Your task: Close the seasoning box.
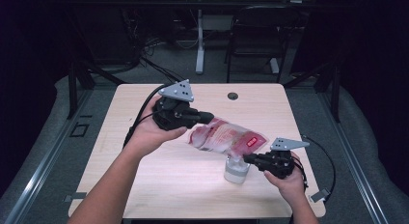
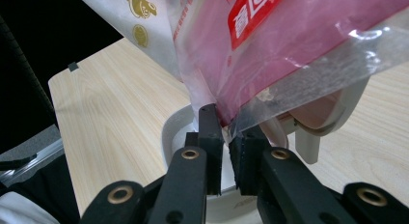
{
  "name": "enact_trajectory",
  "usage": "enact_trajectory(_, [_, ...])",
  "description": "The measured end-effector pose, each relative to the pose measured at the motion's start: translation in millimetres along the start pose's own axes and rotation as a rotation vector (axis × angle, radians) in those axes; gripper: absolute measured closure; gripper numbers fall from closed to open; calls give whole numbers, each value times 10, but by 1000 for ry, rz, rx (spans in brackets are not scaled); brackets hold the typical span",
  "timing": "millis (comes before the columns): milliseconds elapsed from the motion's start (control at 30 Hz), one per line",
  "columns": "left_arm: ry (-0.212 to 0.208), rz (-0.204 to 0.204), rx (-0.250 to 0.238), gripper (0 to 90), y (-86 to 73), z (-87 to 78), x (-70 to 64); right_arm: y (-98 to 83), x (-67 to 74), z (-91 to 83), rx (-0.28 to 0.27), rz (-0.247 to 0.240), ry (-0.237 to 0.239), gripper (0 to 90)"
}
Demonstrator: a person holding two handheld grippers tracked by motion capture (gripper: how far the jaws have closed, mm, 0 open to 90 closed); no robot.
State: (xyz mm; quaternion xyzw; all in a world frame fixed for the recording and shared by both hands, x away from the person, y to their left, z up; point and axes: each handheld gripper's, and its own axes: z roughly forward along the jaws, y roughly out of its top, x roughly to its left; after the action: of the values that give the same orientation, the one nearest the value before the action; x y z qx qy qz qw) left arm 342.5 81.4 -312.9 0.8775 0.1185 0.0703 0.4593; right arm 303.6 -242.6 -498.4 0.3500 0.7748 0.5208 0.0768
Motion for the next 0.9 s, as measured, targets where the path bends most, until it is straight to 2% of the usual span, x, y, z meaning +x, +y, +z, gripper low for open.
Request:
enact_trajectory(400, [13,-47,-19,899,-170,-72,72,25,28,-11,-9,-10,2,847])
enact_trajectory(900, [22,-70,-28,900,-297,-125,103,29,47,-12,-33,-5,3,839])
